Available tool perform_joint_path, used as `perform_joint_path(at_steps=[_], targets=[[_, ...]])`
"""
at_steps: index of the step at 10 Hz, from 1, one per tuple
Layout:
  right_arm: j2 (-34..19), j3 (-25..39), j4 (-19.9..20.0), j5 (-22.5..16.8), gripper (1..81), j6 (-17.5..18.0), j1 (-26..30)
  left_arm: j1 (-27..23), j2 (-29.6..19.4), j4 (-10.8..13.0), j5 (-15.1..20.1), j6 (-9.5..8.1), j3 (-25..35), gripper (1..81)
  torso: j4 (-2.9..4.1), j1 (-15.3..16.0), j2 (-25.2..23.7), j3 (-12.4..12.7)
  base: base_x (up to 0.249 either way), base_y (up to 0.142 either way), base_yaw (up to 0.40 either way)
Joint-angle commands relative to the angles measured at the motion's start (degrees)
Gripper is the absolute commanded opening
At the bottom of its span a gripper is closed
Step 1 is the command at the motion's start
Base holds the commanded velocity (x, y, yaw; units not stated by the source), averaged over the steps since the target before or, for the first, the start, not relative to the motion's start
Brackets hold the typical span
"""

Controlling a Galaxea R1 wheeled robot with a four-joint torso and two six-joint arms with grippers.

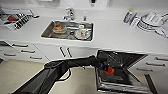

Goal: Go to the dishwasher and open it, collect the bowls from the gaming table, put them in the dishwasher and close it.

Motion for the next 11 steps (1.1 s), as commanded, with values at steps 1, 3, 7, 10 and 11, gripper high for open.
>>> perform_joint_path(at_steps=[1,3,7,10,11], targets=[[-0.1,0.6,-0.6,-3.8,1.0,0.0,-1.4,-8.6,1.1,-0.9,-1.1,-0.2,7.7,1.0,0.0,0.0,0.0,0.0,0.0,0.0,0.0],[0.1,0.6,-0.6,-3.8,1.0,-0.1,-1.4,-9.2,1.3,-0.9,-3.5,-0.29,11.4,1.0,0.0,0.0,0.0,0.0,0.0,0.0,0.0],[0.2,0.6,-0.6,-3.8,1.0,-0.1,-1.4,-10.5,1.2,-1.0,-4.8,-0.37,13.0,81.1,0.0,0.0,0.0,0.0,0.0,0.0,0.0],[0.2,0.7,-0.6,-3.8,1.0,-0.1,-1.2,-8.3,-3.2,-1.2,-4.6,-0.37,16.3,81.1,0.0,0.0,0.0,0.0,0.0,0.0,0.0],[0.1,0.7,-0.6,-3.8,1.0,-0.1,-1.2,-5.6,-6.6,-0.6,-4.6,-0.2,18.8,81.1,0.0,0.0,0.0,0.0,0.0,0.0,0.0]])
